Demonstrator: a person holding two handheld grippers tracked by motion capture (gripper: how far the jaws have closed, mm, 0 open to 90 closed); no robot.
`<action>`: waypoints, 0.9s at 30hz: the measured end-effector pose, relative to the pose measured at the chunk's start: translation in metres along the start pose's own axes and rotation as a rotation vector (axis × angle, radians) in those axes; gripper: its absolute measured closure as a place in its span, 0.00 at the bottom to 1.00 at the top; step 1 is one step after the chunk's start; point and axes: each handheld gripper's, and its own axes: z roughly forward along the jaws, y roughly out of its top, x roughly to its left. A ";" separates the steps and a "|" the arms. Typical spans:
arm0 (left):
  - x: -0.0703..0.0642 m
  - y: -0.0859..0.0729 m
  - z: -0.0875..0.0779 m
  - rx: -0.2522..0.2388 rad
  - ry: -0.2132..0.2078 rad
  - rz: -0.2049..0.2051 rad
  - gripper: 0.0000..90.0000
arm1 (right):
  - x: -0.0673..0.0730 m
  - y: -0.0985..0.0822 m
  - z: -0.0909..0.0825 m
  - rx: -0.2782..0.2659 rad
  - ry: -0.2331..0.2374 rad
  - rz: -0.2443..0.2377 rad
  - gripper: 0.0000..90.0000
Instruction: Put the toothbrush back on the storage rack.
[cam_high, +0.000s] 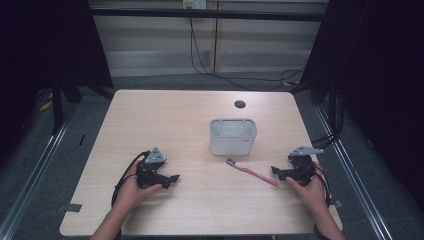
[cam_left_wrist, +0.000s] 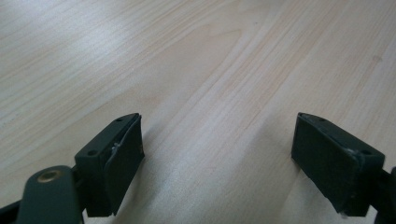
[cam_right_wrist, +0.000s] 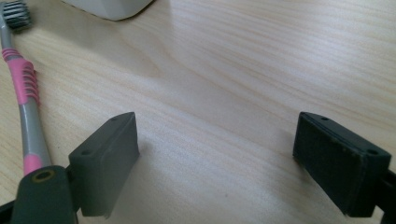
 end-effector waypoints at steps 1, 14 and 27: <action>0.000 0.000 0.000 -0.001 0.000 -0.003 0.18 | 0.000 0.000 0.000 0.001 -0.004 0.004 0.15; 0.000 0.000 0.000 0.000 0.000 -0.001 0.18 | 0.012 0.019 -0.013 0.105 0.054 -0.003 0.18; 0.000 0.000 -0.001 0.003 0.001 0.001 0.18 | 0.074 0.077 -0.002 0.318 0.217 -0.297 0.44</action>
